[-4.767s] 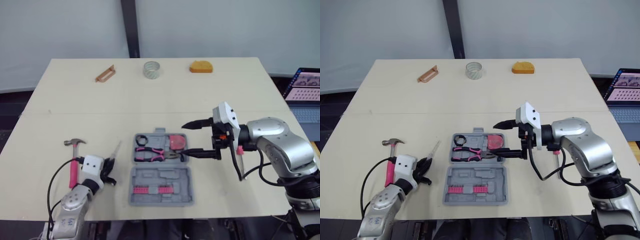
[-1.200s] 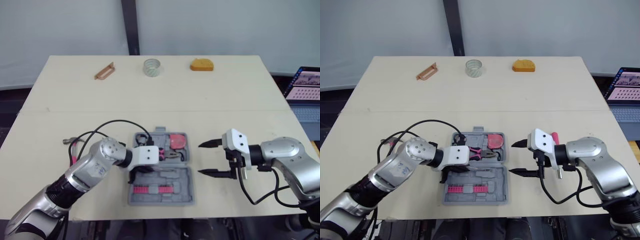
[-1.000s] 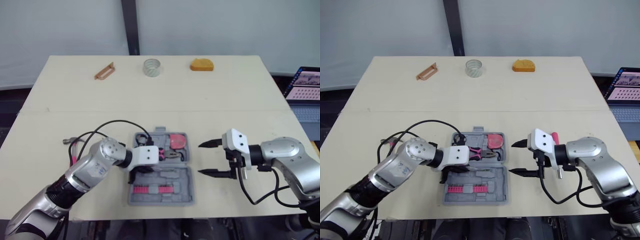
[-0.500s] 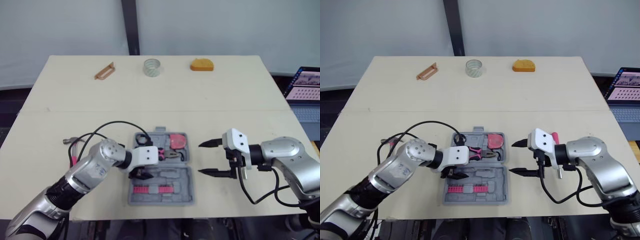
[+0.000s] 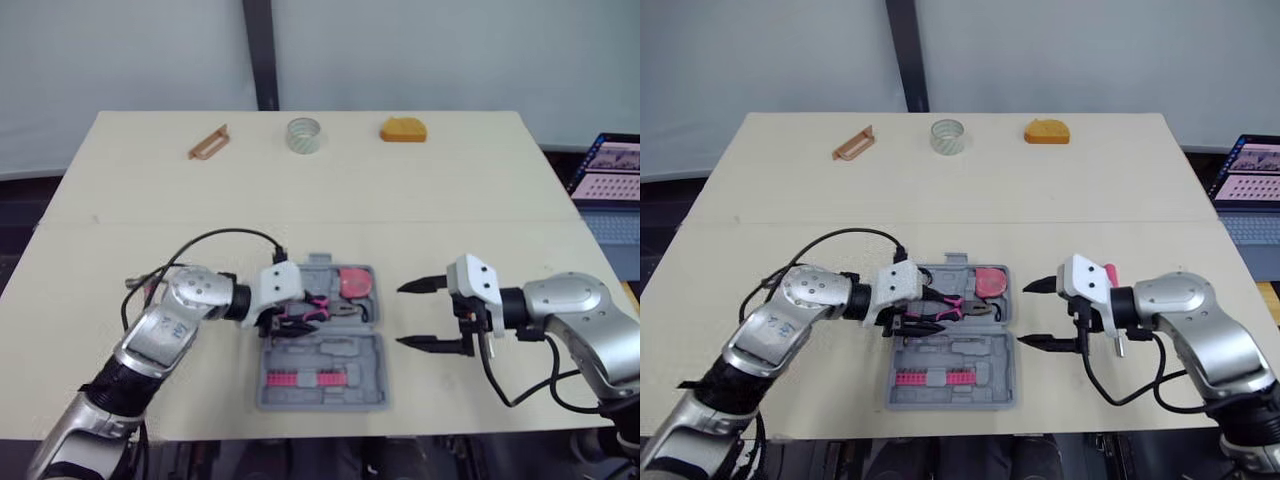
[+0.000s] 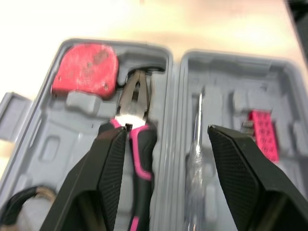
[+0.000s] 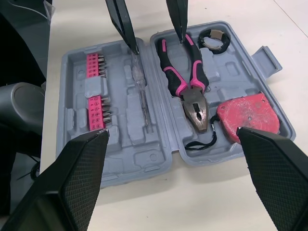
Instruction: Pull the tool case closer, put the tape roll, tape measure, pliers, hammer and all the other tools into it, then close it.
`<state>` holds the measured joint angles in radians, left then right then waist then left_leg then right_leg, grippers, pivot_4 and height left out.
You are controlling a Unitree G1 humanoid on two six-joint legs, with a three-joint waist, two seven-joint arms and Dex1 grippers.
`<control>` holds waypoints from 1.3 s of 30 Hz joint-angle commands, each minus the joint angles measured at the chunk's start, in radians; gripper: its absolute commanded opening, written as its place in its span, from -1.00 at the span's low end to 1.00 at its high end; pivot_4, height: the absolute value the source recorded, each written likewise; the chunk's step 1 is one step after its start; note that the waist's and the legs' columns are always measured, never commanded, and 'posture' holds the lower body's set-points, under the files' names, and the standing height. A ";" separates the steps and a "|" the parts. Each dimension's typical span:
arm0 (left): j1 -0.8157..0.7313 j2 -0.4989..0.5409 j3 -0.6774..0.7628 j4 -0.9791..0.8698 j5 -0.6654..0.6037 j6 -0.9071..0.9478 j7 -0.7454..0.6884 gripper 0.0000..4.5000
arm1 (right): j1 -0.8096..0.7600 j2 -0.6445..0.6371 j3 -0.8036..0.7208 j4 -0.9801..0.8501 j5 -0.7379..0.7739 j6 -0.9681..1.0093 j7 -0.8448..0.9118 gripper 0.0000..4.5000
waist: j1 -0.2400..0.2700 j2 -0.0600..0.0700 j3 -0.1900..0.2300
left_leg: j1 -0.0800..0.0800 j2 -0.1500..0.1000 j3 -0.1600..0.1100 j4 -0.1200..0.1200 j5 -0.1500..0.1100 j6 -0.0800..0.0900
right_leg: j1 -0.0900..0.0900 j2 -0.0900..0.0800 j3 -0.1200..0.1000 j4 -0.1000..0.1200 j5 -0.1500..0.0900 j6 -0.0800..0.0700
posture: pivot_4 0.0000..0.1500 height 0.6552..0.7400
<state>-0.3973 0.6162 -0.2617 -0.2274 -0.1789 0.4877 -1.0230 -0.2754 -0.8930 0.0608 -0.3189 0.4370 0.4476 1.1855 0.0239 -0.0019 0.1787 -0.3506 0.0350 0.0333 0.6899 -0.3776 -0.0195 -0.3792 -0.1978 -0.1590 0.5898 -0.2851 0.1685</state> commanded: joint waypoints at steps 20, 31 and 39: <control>0.134 -0.077 -0.012 0.188 0.035 -0.271 0.022 -0.98 | -0.001 -0.014 -0.057 -0.030 0.031 0.018 0.003 1.00 | 0.001 0.000 0.000 | -0.001 0.000 0.000 0.002 0.000 0.001 | 0.000 0.000 0.000 0.000 0.001 0.001 | 1.00 1.00; 0.132 -0.076 -0.033 0.195 0.068 -0.279 0.022 -0.98 | 0.000 -0.017 -0.058 -0.019 0.027 0.008 0.012 1.00 | 0.001 0.000 0.000 | -0.001 0.000 0.000 0.002 0.000 0.001 | 0.000 0.000 0.000 0.000 0.001 0.001 | 1.00 1.00; 0.122 -0.064 -0.052 0.218 0.131 -0.296 0.043 -0.98 | 0.003 -0.019 -0.060 -0.014 0.024 0.003 0.012 1.00 | 0.001 0.000 0.000 | -0.001 0.000 0.000 0.002 0.000 0.001 | 0.000 0.000 0.000 0.000 0.001 0.001 | 1.00 1.00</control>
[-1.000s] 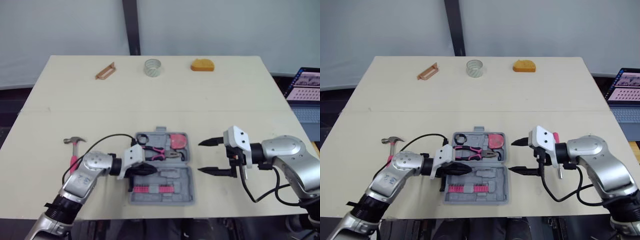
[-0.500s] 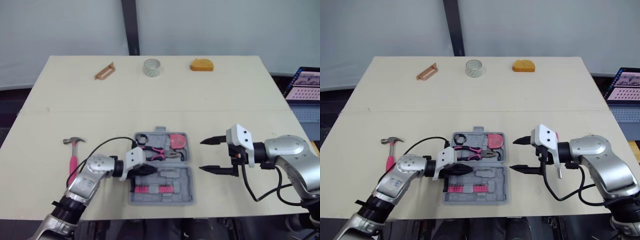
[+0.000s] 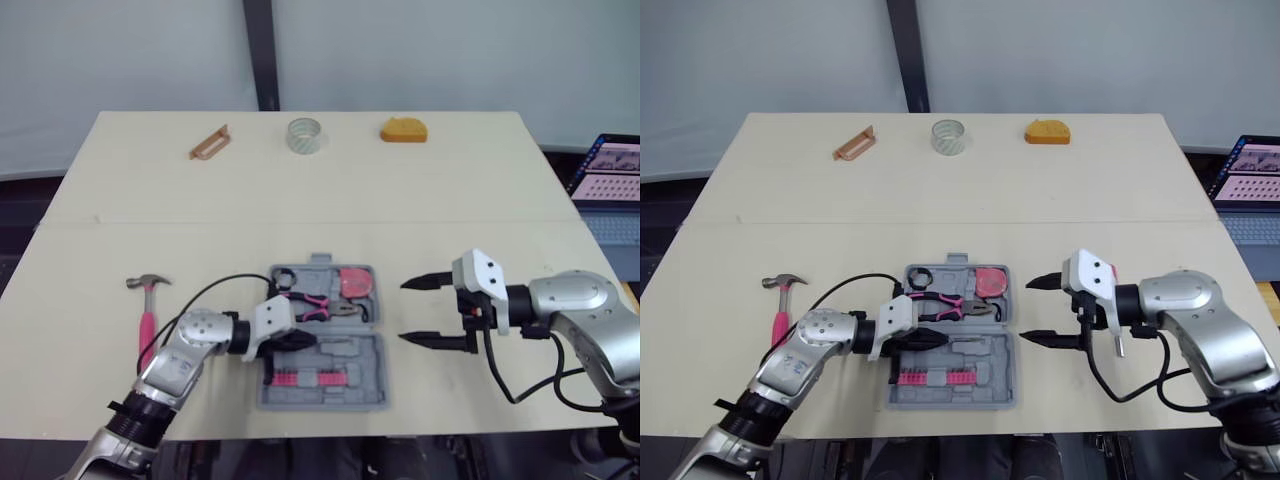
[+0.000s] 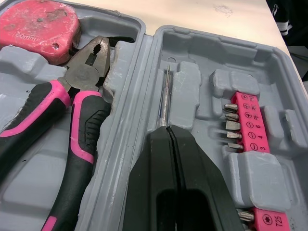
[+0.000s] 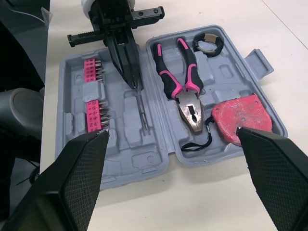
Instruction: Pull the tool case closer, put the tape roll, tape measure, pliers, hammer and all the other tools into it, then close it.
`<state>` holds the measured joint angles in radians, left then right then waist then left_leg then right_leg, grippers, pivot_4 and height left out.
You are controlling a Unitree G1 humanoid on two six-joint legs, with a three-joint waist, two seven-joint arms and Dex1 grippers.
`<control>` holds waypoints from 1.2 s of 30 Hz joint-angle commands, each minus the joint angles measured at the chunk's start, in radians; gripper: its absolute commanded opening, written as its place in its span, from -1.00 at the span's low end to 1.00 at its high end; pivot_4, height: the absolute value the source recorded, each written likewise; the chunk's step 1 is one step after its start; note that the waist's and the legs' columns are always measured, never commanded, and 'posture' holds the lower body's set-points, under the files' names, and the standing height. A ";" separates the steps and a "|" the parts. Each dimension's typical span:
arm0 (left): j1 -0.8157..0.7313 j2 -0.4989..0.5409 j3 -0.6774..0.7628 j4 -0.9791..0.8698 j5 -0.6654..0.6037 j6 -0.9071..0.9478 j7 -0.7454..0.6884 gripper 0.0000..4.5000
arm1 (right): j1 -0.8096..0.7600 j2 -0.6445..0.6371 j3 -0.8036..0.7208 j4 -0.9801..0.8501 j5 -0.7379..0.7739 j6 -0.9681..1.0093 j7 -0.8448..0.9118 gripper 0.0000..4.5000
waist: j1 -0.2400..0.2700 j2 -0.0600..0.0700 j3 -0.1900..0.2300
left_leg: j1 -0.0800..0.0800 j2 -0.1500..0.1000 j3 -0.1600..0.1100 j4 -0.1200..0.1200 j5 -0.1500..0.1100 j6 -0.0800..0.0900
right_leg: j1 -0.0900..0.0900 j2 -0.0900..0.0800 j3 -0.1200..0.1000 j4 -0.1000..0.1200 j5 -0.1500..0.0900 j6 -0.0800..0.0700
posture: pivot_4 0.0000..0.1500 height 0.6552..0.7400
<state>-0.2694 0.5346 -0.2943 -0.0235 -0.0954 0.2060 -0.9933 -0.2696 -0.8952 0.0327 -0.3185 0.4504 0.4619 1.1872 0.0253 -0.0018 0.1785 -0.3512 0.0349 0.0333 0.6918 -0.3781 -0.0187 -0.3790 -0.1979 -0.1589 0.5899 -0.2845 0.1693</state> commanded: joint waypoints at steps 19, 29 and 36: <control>0.007 0.044 -0.085 0.055 0.124 -0.072 0.014 -0.98 | -0.002 -0.020 -0.034 -0.007 0.003 -0.020 0.010 1.00 | 0.000 0.000 -0.001 | 0.001 0.000 0.000 0.000 0.000 0.000 | 0.001 0.000 0.000 0.000 0.000 0.000 | 1.00 1.00; 0.001 0.063 -0.120 0.111 0.184 -0.145 0.029 -0.98 | -0.003 -0.020 -0.033 0.001 -0.004 -0.025 0.011 1.00 | 0.000 0.001 -0.002 | 0.002 0.000 0.000 0.000 0.000 0.000 | 0.002 0.000 0.000 0.000 0.000 0.000 | 1.00 1.00; 0.000 0.065 -0.124 0.118 0.190 -0.148 0.029 -0.98 | 0.001 -0.017 -0.033 0.003 -0.003 -0.027 0.009 1.00 | 0.000 0.001 -0.002 | 0.003 0.000 0.000 0.000 0.000 0.000 | 0.003 0.000 0.000 0.000 0.000 0.000 | 1.00 1.00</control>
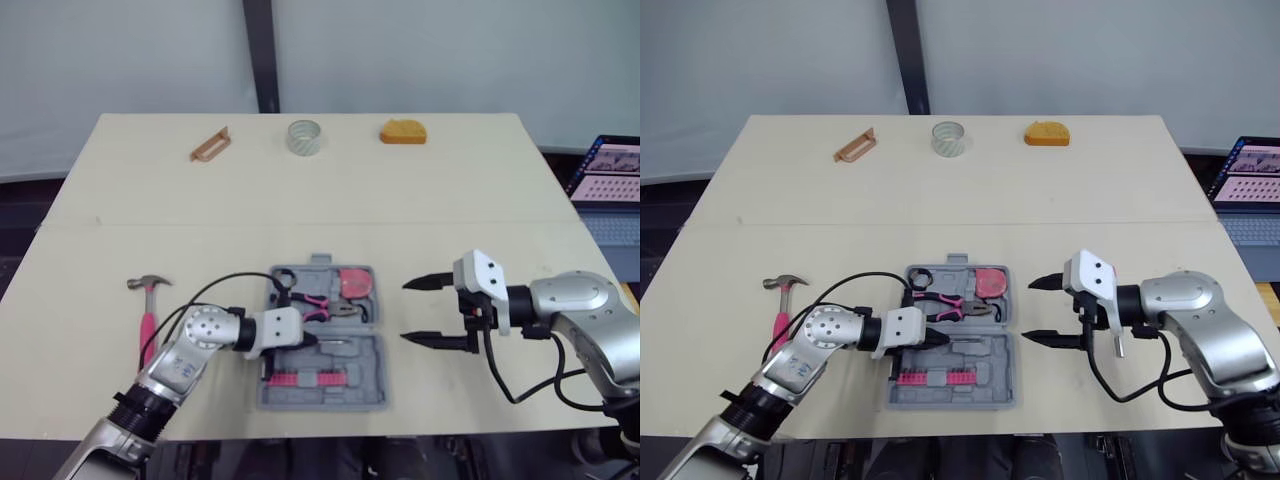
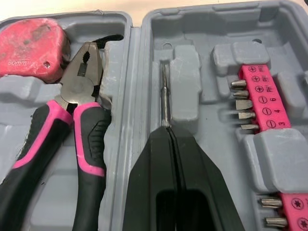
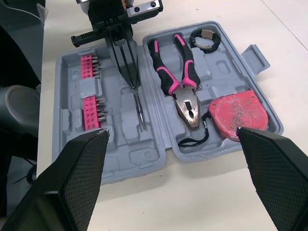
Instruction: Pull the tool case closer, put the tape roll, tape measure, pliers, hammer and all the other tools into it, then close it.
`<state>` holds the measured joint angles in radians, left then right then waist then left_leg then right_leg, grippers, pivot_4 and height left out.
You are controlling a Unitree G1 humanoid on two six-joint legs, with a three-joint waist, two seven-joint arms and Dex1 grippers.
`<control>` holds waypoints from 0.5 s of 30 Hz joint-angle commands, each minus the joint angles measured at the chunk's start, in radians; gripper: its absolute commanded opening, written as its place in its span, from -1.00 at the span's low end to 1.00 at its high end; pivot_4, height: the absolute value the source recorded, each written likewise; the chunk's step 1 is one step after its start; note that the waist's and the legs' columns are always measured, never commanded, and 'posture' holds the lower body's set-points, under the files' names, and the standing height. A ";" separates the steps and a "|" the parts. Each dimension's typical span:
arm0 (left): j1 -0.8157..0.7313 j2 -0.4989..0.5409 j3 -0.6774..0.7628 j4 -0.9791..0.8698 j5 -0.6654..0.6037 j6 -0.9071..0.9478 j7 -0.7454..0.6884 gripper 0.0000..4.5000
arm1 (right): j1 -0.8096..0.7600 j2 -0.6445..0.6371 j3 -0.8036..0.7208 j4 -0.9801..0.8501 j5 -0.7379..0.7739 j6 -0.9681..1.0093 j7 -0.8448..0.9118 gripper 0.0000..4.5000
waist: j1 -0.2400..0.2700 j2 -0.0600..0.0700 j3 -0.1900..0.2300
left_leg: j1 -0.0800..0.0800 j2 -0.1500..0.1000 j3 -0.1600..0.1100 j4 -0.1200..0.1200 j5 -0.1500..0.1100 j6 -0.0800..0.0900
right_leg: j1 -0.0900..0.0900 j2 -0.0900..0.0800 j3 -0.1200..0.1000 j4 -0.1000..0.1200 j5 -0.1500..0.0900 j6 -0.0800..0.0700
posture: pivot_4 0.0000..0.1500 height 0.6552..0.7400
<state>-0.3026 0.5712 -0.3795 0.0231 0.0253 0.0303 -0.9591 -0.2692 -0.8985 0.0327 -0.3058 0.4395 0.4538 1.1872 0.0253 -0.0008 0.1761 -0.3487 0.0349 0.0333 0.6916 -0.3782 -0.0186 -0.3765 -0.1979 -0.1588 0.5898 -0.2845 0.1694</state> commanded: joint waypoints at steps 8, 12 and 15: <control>0.035 0.009 0.046 0.003 -0.069 0.124 -0.038 -0.88 | 0.006 -0.006 -0.049 -0.020 0.035 0.010 -0.003 1.00 | -0.001 0.000 0.000 | 0.000 0.000 0.000 0.000 0.000 0.000 | 0.000 0.000 0.000 0.000 0.000 0.000 | 1.00 1.00; 0.048 0.019 0.137 -0.087 -0.208 0.265 -0.061 -0.16 | 0.009 0.012 -0.098 -0.008 0.103 0.063 -0.017 1.00 | -0.002 0.000 0.000 | 0.000 0.000 0.000 0.000 0.000 0.000 | 0.000 0.000 0.000 0.000 0.000 0.000 | 1.00 1.00; 0.064 0.040 0.272 -0.186 -0.362 0.418 -0.056 0.47 | 0.018 0.024 -0.165 0.037 0.158 0.113 -0.037 1.00 | -0.002 0.000 0.000 | -0.001 0.000 0.000 0.000 0.000 0.000 | -0.001 0.000 0.000 0.000 0.000 0.000 | 1.00 1.00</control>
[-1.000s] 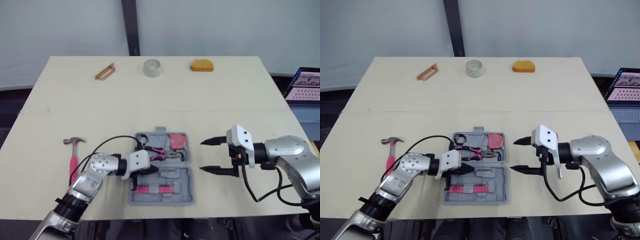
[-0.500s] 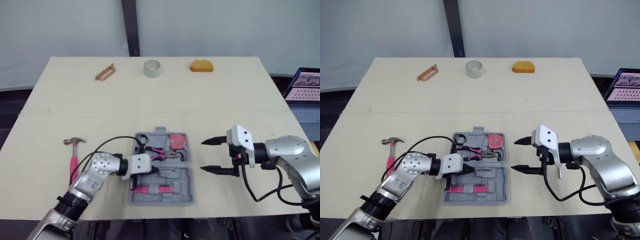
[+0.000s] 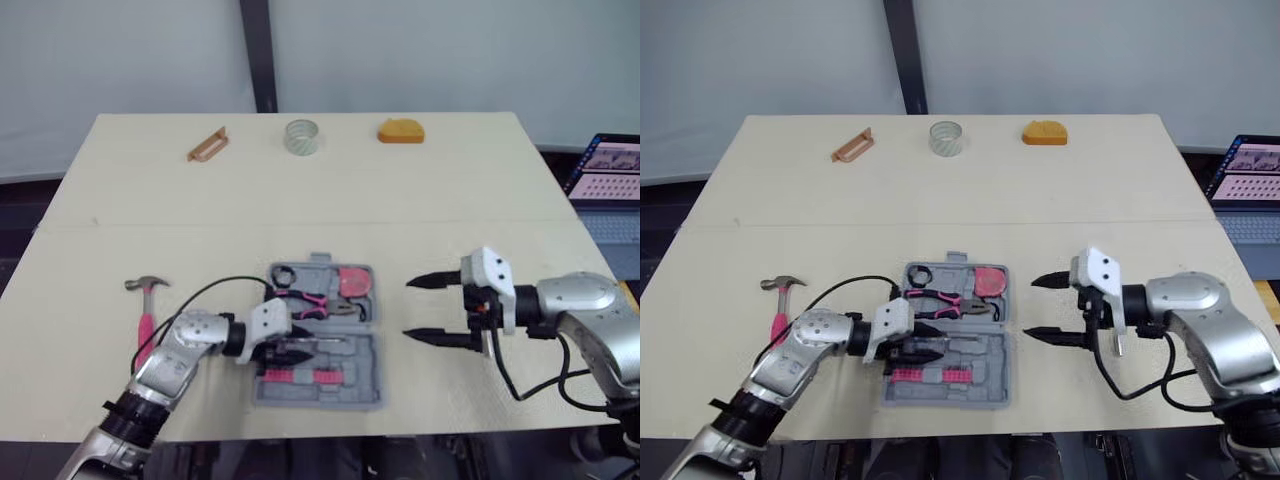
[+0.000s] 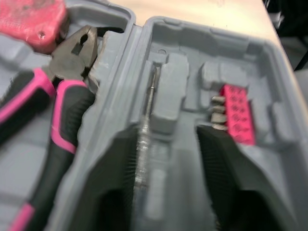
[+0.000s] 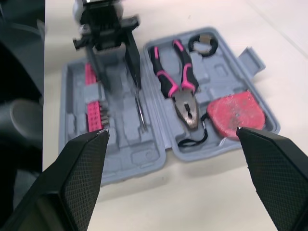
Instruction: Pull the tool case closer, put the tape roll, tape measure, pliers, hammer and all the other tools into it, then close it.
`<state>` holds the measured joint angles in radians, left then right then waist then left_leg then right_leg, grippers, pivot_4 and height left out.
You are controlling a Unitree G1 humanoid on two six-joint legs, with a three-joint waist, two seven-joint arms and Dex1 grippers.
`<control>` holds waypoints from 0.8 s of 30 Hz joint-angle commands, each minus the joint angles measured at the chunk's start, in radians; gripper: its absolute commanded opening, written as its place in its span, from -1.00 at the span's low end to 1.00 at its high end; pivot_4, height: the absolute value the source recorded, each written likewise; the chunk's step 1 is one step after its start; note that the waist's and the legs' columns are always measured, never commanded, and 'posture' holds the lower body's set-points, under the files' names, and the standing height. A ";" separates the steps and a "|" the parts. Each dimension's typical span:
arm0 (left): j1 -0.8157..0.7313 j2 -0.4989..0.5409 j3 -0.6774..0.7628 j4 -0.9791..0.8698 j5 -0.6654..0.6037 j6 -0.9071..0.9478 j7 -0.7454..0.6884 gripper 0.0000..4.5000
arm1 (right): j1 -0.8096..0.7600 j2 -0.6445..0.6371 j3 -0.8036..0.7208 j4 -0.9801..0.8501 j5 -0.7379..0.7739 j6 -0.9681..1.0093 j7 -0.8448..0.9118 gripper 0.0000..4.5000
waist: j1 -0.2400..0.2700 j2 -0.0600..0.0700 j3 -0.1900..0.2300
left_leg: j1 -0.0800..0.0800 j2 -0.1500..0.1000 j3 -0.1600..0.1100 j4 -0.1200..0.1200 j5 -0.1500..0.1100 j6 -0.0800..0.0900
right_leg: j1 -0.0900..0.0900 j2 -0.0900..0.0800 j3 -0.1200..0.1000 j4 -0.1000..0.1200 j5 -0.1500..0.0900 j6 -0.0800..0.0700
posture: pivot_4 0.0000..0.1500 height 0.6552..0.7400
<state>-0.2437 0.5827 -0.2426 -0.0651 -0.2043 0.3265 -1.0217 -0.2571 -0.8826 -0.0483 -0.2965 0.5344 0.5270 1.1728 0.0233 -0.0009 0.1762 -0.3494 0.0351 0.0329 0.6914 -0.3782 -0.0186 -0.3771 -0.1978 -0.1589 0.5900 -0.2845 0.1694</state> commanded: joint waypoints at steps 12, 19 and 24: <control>0.296 0.184 0.785 -0.185 -0.342 0.334 0.144 0.99 | 0.151 -0.045 -0.305 0.313 0.036 0.016 -0.045 1.00 | -0.001 0.000 0.000 | -0.001 0.000 -0.001 -0.001 0.000 0.000 | 0.000 0.000 0.000 -0.001 0.000 0.000 | 1.00 1.00; 0.520 0.178 1.075 -0.060 -0.290 0.242 0.191 0.99 | 0.192 -0.048 -0.369 0.505 -0.039 -0.084 -0.082 1.00 | -0.003 0.000 0.000 | 0.001 0.000 0.001 -0.003 0.000 0.000 | 0.000 0.000 0.001 -0.003 0.000 0.000 | 1.00 1.00; 0.596 0.138 1.141 0.063 -0.252 0.125 0.233 0.99 | 0.183 -0.033 -0.390 0.666 -0.073 -0.147 -0.127 1.00 | -0.001 0.000 0.000 | 0.001 0.000 0.002 -0.004 0.000 0.000 | 0.000 0.000 0.001 -0.003 0.000 0.000 | 1.00 1.00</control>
<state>0.3422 0.7217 0.8584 -0.0211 -0.4686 0.4987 -0.8057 -0.0666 -0.9146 -0.3968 0.3345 0.4679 0.4115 1.0631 0.0224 -0.0006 0.1765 -0.3483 0.0349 0.0348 0.6872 -0.3786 -0.0185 -0.3775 -0.1979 -0.1576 0.5867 -0.2845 0.1693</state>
